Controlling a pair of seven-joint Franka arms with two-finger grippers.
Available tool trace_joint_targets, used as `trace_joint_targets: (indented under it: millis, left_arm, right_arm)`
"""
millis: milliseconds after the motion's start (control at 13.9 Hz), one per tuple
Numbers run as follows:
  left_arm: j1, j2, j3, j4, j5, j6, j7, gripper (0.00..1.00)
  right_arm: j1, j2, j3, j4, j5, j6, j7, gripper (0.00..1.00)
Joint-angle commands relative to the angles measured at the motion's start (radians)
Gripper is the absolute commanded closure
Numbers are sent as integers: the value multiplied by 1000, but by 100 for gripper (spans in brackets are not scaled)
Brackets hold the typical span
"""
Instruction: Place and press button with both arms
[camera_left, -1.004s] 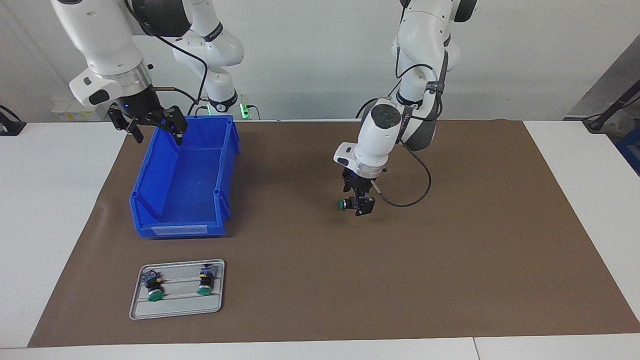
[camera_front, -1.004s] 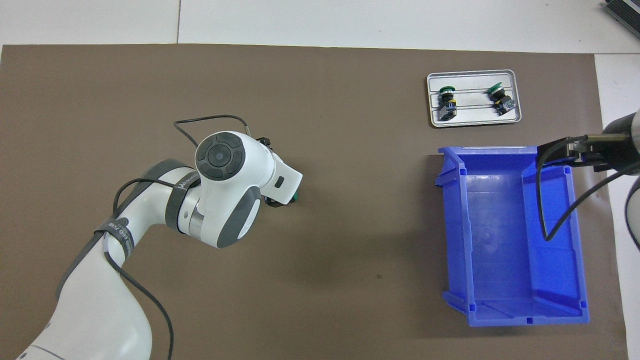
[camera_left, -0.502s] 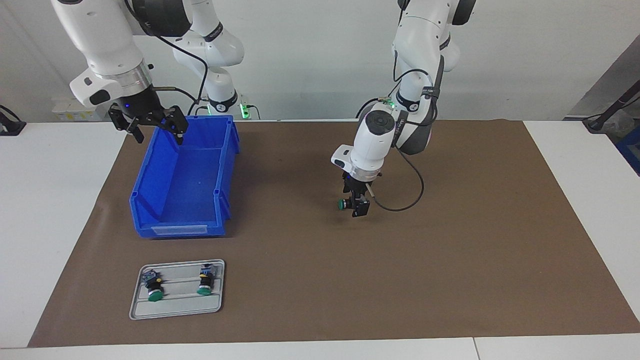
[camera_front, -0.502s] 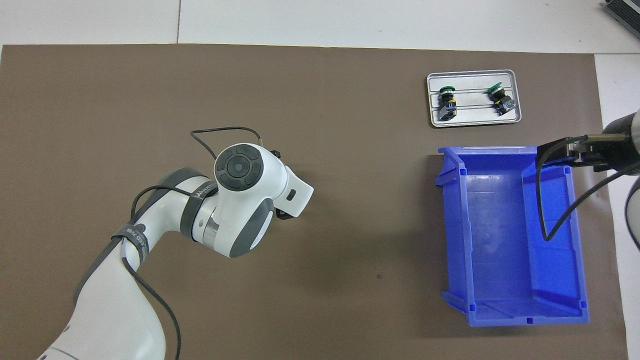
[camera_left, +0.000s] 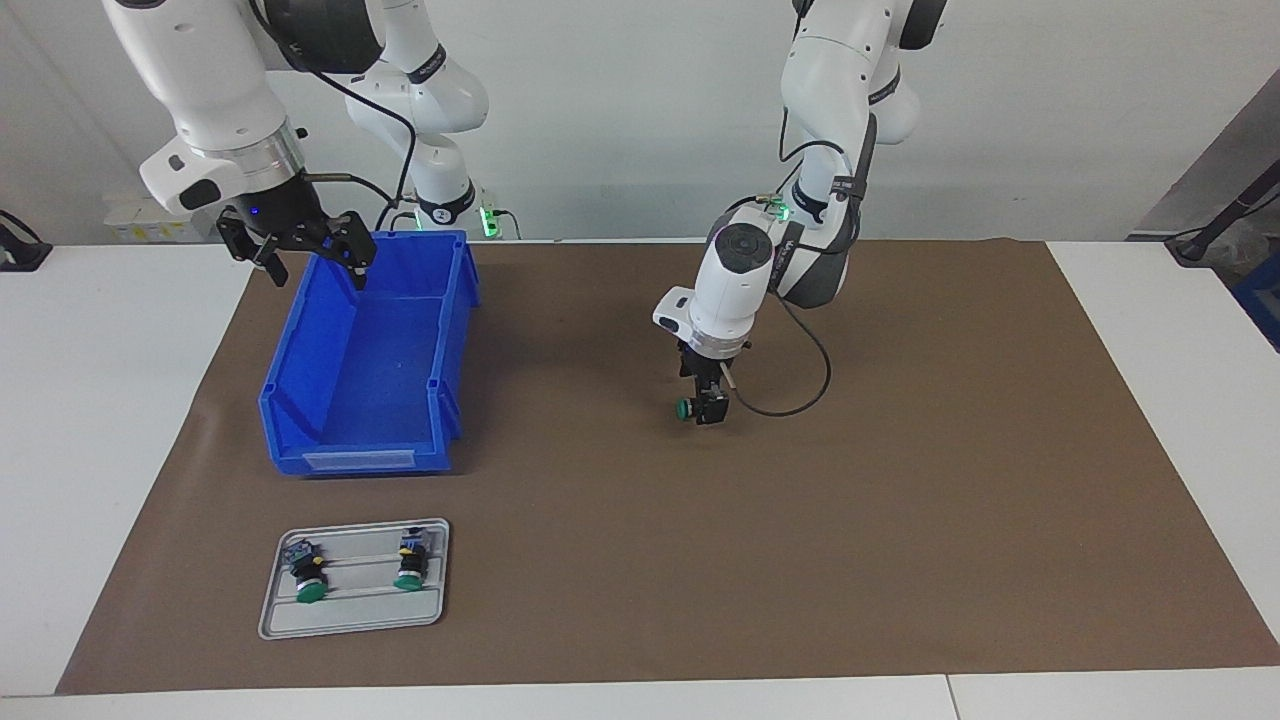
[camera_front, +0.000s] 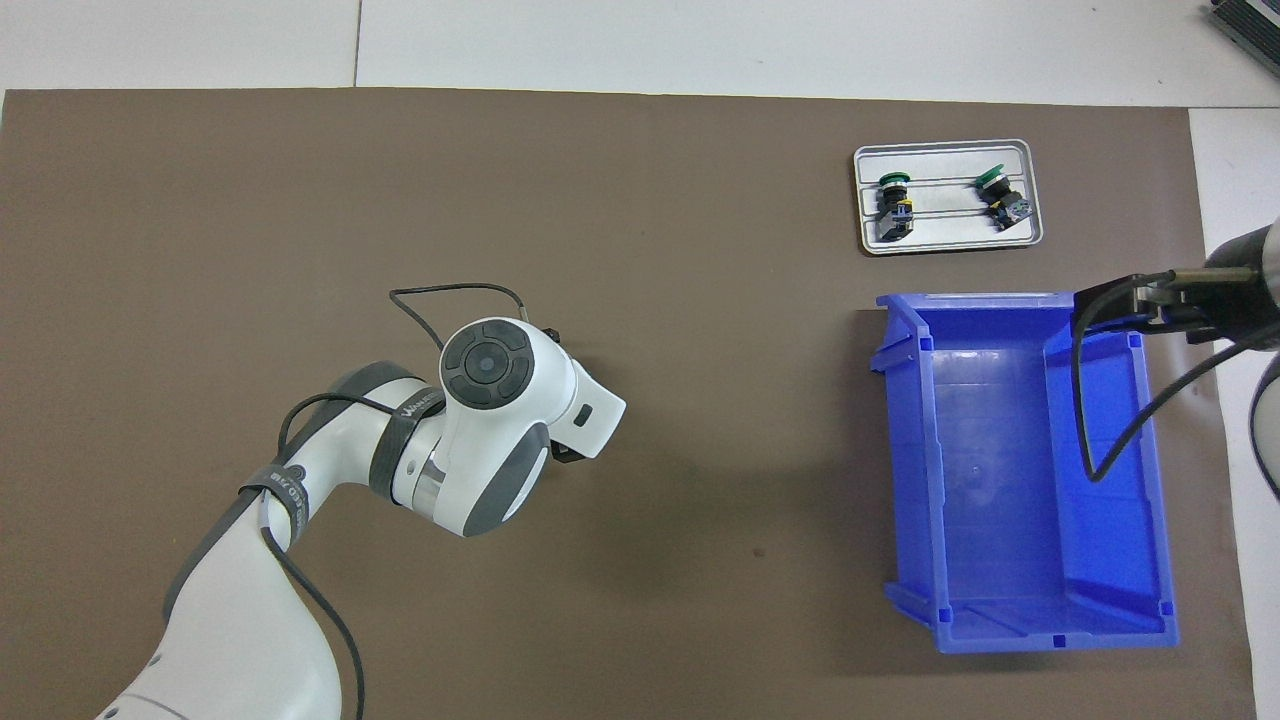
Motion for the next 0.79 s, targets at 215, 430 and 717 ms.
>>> trace_joint_targets:
  millis: [215,430,717]
  left_arm:
    - [-13,-22,9,-71,14,123,-47,0]
    - [-17,-20,7,-65,14,128,-62,0]
    - [-36,-20,9,-62,14,130,-77,0]
  right_arm:
    - [-10,-9,6,-7,22,-7,-30,0]
    - [-10,-9,6,-7,22,-7,-30,0]
    - [-10,-9,6,-7,22,-7,-30,0]
